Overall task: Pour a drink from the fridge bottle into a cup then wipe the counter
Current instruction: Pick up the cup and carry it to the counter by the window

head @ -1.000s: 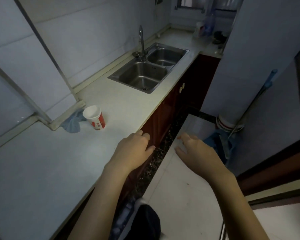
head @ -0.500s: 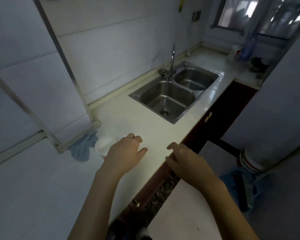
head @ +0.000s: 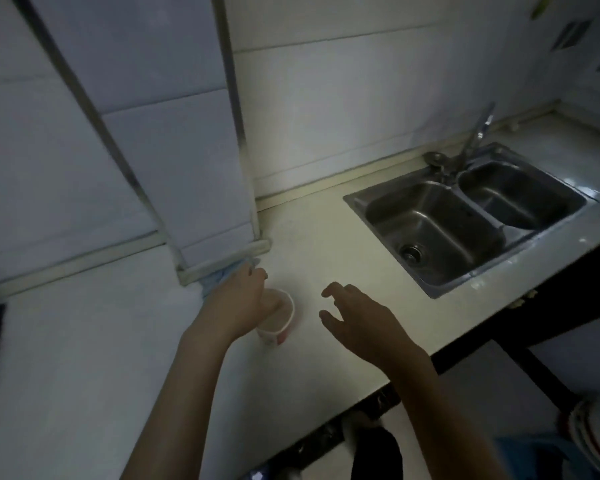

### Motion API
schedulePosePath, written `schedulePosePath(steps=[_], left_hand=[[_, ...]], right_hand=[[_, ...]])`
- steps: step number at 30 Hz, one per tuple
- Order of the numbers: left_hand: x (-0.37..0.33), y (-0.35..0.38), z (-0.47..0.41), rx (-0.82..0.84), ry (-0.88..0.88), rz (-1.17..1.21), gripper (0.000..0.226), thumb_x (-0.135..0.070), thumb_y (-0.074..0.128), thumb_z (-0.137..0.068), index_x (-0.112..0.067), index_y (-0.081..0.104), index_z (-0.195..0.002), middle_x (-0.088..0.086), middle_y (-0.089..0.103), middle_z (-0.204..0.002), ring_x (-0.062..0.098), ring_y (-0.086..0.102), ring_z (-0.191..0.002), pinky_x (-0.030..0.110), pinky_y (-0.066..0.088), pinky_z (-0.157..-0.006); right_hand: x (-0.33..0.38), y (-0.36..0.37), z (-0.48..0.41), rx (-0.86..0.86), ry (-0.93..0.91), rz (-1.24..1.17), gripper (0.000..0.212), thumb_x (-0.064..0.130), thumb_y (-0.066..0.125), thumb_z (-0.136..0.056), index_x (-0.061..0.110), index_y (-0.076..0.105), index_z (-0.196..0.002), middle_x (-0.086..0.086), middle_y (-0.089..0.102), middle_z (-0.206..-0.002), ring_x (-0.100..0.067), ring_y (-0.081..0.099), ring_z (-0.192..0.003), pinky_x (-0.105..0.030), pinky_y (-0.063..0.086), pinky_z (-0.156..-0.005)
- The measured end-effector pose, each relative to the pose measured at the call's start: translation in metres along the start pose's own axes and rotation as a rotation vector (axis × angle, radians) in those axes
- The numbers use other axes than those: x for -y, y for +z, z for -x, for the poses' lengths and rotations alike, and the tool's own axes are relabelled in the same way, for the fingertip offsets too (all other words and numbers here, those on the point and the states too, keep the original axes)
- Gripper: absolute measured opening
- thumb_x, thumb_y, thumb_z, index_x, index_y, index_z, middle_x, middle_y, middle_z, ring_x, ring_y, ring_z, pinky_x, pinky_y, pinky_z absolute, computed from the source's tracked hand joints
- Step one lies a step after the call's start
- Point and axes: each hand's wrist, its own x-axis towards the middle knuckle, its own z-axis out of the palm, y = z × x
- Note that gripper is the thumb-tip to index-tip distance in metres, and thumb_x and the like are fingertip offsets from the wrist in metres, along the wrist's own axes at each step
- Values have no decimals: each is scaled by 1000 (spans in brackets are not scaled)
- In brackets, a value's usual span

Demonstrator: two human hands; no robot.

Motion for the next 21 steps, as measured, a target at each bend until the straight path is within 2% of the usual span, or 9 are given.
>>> schedulePosePath(steps=[3,6,8,11,14,17,19,21], left_hand=[[4,8,-4,26,-68,28,73,-64,62,-82,-20,43,-137,1,45,-139,21,51,-119,35,47,-87],[12,19,-6,72,-164,84,85,-66,70,-72,-22,40,-138,-1,44,-140,19,48,-122,32,43,-85],[16,30,-11,122,-234,121,92,-67,75,-66,-23,39,-138,-1,44,-138,20,50,-121,32,45,-85],[18,48,-17,127,-286,159,103,-78,76,-48,-30,38,-131,-5,49,-131,18,55,-113,38,52,-87],[18,62,-16,100,-308,184,104,-68,82,-52,-30,31,-135,-3,48,-133,21,57,-113,39,52,-88],[21,79,-9,37,-291,193,111,-54,86,-57,-30,20,-143,2,46,-138,26,57,-115,40,51,-86],[25,92,-7,-37,-290,288,113,-53,86,-57,-34,18,-145,-2,45,-141,25,55,-118,42,50,-89],[28,103,-7,-133,-277,458,99,-55,87,-57,-41,28,-135,-11,50,-133,18,57,-115,43,52,-90]], right_hand=[[-3,-1,-29,102,-60,-2,37,40,47,-97,23,43,-130,1,56,-126,-15,59,-110,-23,44,-82],[-8,-1,-55,206,-108,18,36,39,46,-96,23,43,-129,-1,55,-124,-18,58,-109,-29,48,-89],[-10,2,-71,254,-135,38,36,38,46,-96,23,43,-128,-2,54,-121,-20,57,-107,-34,48,-91],[-11,16,-91,329,-146,-5,35,36,47,-95,23,45,-128,-2,55,-121,-20,57,-108,-35,47,-92],[-13,36,-105,404,-107,-109,34,24,46,-95,20,47,-129,-4,57,-122,-20,56,-109,-35,46,-94],[-19,53,-113,454,-34,-255,36,9,44,-94,15,49,-129,-8,58,-119,-21,56,-103,-27,44,-82],[-23,64,-118,472,40,-371,36,1,45,-90,12,52,-124,-11,60,-115,-20,56,-92,-33,46,-78],[-25,72,-122,495,122,-480,32,-4,47,-86,11,56,-113,-15,62,-111,-22,57,-88,-44,51,-84]])
